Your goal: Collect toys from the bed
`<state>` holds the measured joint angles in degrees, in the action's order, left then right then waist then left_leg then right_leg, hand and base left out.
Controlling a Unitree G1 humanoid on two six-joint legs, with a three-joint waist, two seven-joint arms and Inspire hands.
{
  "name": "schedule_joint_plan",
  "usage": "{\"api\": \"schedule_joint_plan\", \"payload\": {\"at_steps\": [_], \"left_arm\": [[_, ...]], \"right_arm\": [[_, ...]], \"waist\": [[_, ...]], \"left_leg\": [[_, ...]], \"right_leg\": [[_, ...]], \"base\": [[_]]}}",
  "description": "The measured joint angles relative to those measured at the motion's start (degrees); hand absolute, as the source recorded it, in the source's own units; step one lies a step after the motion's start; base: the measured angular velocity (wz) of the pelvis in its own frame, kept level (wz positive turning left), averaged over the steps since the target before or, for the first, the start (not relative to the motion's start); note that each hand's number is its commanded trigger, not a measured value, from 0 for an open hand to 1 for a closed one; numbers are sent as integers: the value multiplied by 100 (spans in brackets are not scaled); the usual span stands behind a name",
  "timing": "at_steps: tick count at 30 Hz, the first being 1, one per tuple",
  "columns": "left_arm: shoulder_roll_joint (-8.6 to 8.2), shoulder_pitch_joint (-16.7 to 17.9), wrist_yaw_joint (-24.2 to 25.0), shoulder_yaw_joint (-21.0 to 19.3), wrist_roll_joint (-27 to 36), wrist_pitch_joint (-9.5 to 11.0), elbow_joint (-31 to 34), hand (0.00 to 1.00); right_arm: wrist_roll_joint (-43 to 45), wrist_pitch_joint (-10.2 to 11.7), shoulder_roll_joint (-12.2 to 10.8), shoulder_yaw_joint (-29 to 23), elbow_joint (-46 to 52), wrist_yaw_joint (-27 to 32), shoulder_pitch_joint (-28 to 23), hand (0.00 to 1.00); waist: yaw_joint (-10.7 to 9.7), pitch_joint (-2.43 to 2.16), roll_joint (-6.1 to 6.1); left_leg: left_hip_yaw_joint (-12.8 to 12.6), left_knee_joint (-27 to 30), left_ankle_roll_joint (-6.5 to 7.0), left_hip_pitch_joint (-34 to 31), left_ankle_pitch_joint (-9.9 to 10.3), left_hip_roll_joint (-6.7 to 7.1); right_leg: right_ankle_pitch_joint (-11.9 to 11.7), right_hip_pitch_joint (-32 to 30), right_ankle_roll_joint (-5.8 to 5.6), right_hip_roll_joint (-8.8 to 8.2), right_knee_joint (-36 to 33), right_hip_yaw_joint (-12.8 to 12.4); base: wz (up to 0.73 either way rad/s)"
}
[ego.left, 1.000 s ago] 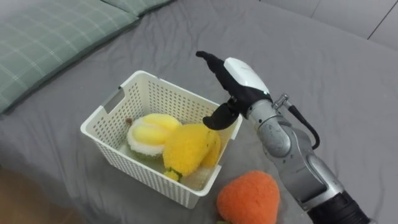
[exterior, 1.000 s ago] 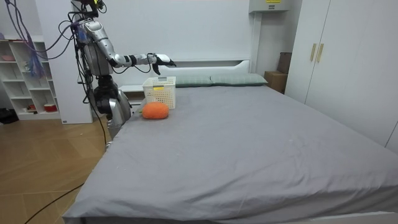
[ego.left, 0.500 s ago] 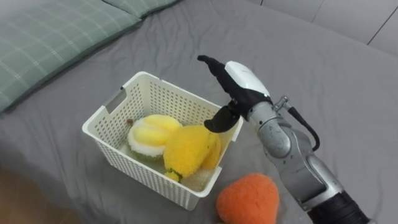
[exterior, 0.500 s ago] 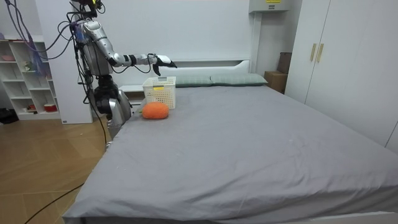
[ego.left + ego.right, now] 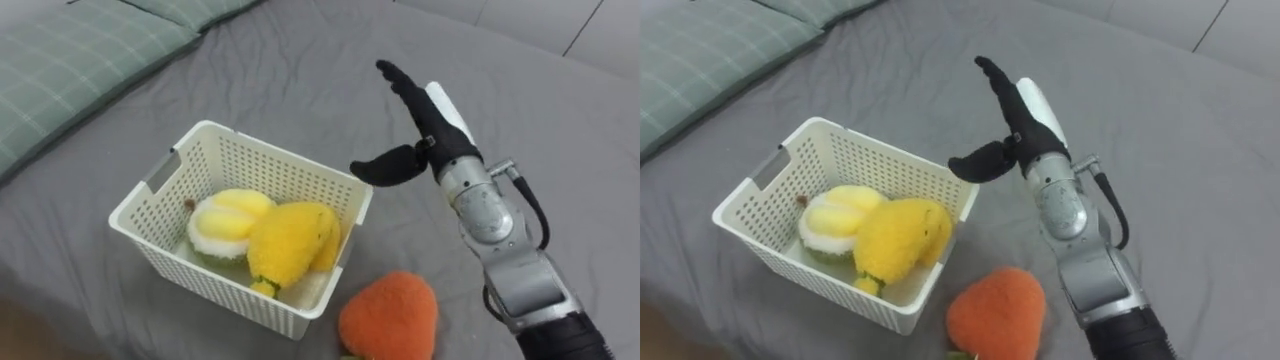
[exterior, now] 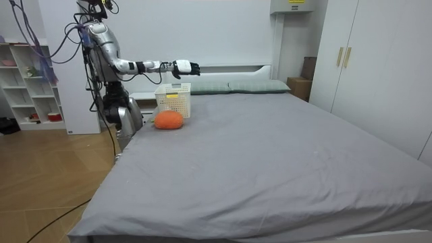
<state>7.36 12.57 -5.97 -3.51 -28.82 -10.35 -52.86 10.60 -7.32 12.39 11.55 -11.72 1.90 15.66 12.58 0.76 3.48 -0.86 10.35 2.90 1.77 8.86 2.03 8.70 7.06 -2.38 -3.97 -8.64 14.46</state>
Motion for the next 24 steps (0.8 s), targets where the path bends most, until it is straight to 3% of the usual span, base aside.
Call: {"api": "schedule_joint_plan", "payload": {"at_steps": [3, 6, 11, 24], "left_arm": [[-1, 89, -14, -82, 5, 0, -3, 0], [5, 104, -15, -81, 15, -5, -5, 0], [10, 97, -13, -85, 65, -5, -8, 0], [8, 99, -74, -46, 109, -83, -44, 0]], "right_arm": [[-188, 28, 7, -115, -605, 112, -51, 0], [-216, 26, 38, -161, -911, 122, -153, 0], [-252, 27, 75, -158, -1124, 115, -475, 0], [-125, -14, 66, 37, -1828, -219, -1031, 0]], "waist": [[-123, -48, -87], [-225, -67, -130], [-310, -90, -97], [-378, -56, -82]], "left_leg": [[-55, -38, 0, 109, 3, -14], [-82, -67, -1, 137, 3, -22], [-144, -64, 0, 145, 7, -28], [-217, -69, 5, 168, 34, -29]], "right_leg": [[0, 81, 0, 1, 2, -21], [1, 92, 0, 4, -2, -35], [2, 83, 3, 5, 1, -59], [2, 66, 3, 11, -4, -202]], "base": [[-7], [-5], [-6], [-4]]}}
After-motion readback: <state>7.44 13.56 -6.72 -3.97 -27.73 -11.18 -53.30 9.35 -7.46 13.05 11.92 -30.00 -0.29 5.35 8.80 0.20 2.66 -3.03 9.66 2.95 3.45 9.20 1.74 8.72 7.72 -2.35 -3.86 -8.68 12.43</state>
